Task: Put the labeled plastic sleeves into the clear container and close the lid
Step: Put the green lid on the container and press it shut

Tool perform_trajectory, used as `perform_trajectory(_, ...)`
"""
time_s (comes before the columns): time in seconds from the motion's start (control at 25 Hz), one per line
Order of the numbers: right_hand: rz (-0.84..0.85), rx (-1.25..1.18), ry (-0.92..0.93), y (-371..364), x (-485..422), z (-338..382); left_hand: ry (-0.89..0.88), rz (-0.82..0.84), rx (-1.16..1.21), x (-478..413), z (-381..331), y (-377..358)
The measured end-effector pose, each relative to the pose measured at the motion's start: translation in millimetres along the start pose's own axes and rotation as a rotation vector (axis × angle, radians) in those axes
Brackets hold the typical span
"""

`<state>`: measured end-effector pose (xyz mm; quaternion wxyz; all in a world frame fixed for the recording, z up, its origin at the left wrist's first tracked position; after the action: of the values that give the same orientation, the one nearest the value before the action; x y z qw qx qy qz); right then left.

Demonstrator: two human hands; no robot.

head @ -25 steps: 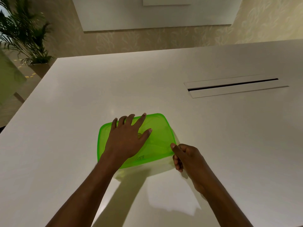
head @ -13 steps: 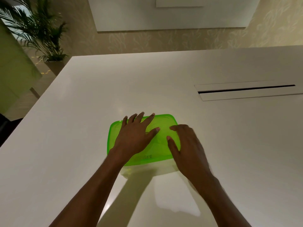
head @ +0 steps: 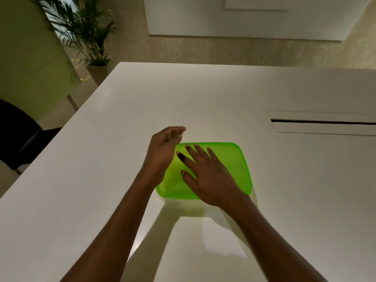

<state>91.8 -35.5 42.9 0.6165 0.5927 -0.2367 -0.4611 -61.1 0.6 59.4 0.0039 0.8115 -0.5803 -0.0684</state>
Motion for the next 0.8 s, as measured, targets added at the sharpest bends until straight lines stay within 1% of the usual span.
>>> perform_trajectory(0.08,0.010,0.000,0.007,-2.2,-0.2,-1.5,-0.065,-0.160,-0.188,11.0,2.5,26.0)
perform_trajectory(0.16,0.017,-0.009,0.006,-3.2,-2.0,-2.7,-0.076,-0.254,-0.424,33.8,11.3,49.6)
perform_trajectory(0.2,0.018,-0.009,0.006,-3.0,-2.5,-2.6,-0.027,-0.255,-0.503,46.6,17.3,57.8)
perform_trajectory(0.24,0.020,-0.009,0.006,-2.9,-2.6,-1.8,0.063,-0.228,-0.548,58.9,23.0,64.1)
perform_trajectory(0.32,0.021,-0.004,0.005,-1.8,-2.0,-1.5,0.270,-0.119,-0.506,78.6,31.9,69.4)
perform_trajectory(0.4,0.025,-0.005,0.004,-1.2,-1.2,-1.5,0.392,-0.022,-0.410,92.9,36.9,70.1)
perform_trajectory(0.52,0.027,-0.022,0.004,-0.8,0.1,-1.7,0.419,0.018,-0.302,104.6,37.0,68.3)
perform_trajectory(0.8,0.017,-0.010,0.003,-1.7,0.6,-2.2,0.442,-0.058,-0.045,112.6,43.1,64.7)
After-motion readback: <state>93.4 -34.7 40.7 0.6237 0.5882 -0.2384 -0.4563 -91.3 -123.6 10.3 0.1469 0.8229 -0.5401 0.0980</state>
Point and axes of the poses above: each hand's wrist, its own x-axis away from the middle knuckle, its own y-axis out of the back of the hand, z = x × y, the point moved 2 cm from there along -x, towards the middle knuckle, and after that the axes turned 12 degrees about -z, right-handed, at the moved point
